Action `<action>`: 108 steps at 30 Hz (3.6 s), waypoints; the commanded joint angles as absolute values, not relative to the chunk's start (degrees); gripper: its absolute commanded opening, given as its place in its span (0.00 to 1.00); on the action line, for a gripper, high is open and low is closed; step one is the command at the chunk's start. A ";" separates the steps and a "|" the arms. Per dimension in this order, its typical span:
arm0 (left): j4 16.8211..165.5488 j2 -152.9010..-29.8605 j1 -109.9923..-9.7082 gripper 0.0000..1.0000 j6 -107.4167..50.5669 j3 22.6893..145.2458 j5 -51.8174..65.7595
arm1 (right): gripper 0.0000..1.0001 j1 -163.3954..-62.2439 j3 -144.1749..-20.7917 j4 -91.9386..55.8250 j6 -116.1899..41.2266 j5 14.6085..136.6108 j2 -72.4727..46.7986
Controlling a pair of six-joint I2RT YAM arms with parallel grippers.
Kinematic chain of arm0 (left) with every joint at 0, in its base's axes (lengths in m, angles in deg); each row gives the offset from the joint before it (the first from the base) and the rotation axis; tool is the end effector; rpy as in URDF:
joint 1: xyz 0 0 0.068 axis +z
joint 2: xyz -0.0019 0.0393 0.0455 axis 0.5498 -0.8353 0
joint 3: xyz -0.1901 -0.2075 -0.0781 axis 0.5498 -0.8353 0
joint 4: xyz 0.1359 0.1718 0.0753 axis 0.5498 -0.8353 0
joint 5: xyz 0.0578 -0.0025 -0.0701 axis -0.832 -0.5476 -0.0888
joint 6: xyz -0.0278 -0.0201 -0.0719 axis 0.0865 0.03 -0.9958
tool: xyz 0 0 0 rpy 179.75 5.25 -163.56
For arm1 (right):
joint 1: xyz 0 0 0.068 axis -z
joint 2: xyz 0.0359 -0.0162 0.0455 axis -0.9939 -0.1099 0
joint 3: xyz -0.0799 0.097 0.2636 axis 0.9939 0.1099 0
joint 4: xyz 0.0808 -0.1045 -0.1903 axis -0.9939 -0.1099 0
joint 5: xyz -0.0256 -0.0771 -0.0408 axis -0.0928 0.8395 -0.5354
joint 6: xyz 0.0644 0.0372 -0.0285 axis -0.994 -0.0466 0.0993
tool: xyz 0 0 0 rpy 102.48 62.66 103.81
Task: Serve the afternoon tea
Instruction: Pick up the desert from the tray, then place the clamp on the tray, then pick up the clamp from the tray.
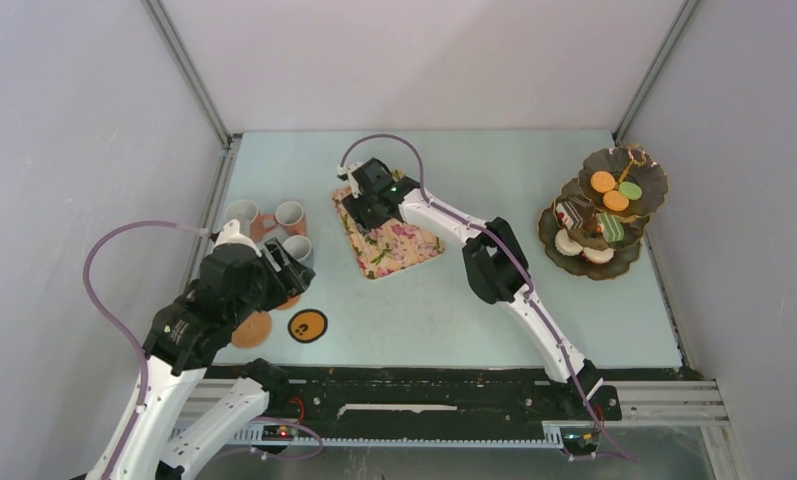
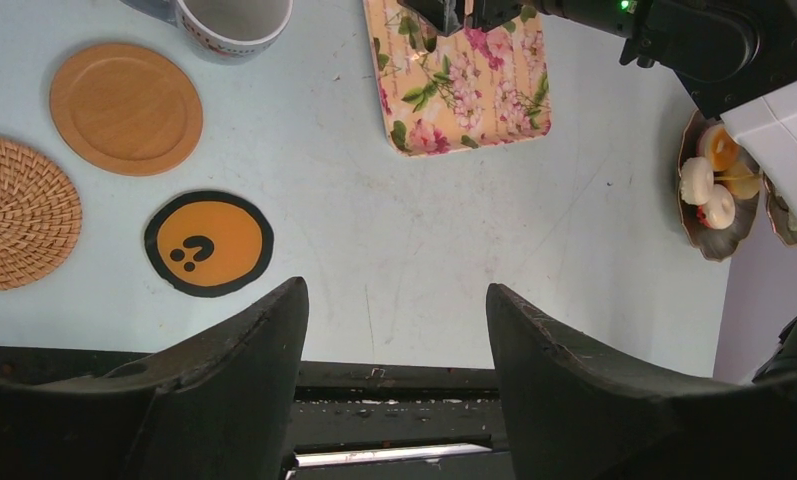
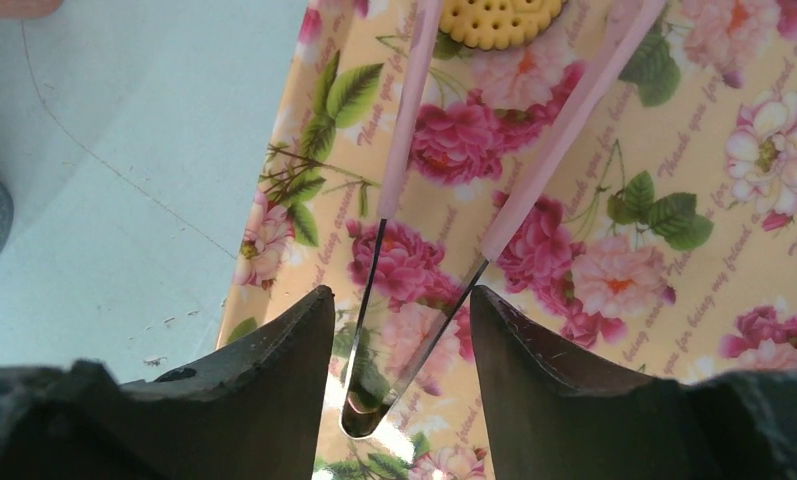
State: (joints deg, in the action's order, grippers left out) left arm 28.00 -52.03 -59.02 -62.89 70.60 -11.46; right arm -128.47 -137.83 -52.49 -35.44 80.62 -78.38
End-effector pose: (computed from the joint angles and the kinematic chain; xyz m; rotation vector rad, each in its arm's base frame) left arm 0.0726 -0.0214 0.3304 -0.4978 2.2165 -0.4798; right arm 0.4013 0.4027 0.1598 -0.8756 2.3455 0.4272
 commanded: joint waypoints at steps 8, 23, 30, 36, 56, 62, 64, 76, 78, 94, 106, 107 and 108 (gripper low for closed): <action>28.32 -51.07 -58.23 0.72 -63.03 69.16 -10.52 | 0.58 -129.21 -141.91 -53.22 -33.26 82.17 -80.11; 29.00 -50.47 -57.83 0.72 -63.34 68.23 -9.86 | 0.36 -128.42 -139.41 -52.11 -35.75 86.50 -76.73; 29.13 -50.68 -57.62 0.72 -63.17 68.46 -9.73 | 0.31 -127.31 -135.41 -48.51 -37.52 81.99 -72.62; 29.07 -50.69 -57.32 0.73 -62.75 68.65 -9.59 | 0.26 -127.09 -133.37 -50.34 -36.16 79.15 -71.95; 31.91 -53.06 -56.07 0.73 -61.41 69.50 -7.06 | 0.17 -127.02 -129.79 -75.68 -36.40 85.80 -65.02; 33.24 -54.29 -55.95 0.73 -61.38 70.26 -6.07 | 0.15 -127.23 -116.61 -71.77 -41.50 84.56 -56.06; 33.36 -54.43 -55.96 0.73 -61.55 70.07 -5.80 | 0.16 -127.48 -113.17 -69.58 -44.12 84.57 -54.42; 32.36 -52.69 -55.96 0.73 -63.60 68.65 -5.12 | 0.46 -128.37 -98.74 -49.66 -43.79 89.09 -48.56; 32.24 -52.46 -55.96 0.73 -63.85 68.60 -4.91 | 0.55 -128.21 -98.80 -48.72 -43.20 89.19 -48.67; 31.85 -51.88 -56.00 0.73 -64.22 68.63 -5.20 | 0.64 -128.44 -98.01 -45.84 -45.11 87.70 -52.05; 32.01 -52.22 -55.95 0.73 -63.87 68.97 -5.07 | 0.54 -129.82 -91.42 -43.67 -46.27 90.95 -49.96; 31.98 -52.22 -55.95 0.73 -63.87 68.87 -5.07 | 0.52 -129.90 -91.14 -43.40 -46.27 91.19 -49.78; 31.96 -52.19 -55.94 0.73 -63.91 68.80 -5.07 | 0.51 -129.88 -91.06 -43.27 -46.35 91.35 -49.54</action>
State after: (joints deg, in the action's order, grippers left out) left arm 31.37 -52.31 -56.40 -63.41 68.16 -5.54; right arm -129.21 -92.45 -45.12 -45.67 89.67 -51.61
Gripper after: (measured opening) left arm 0.731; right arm 0.535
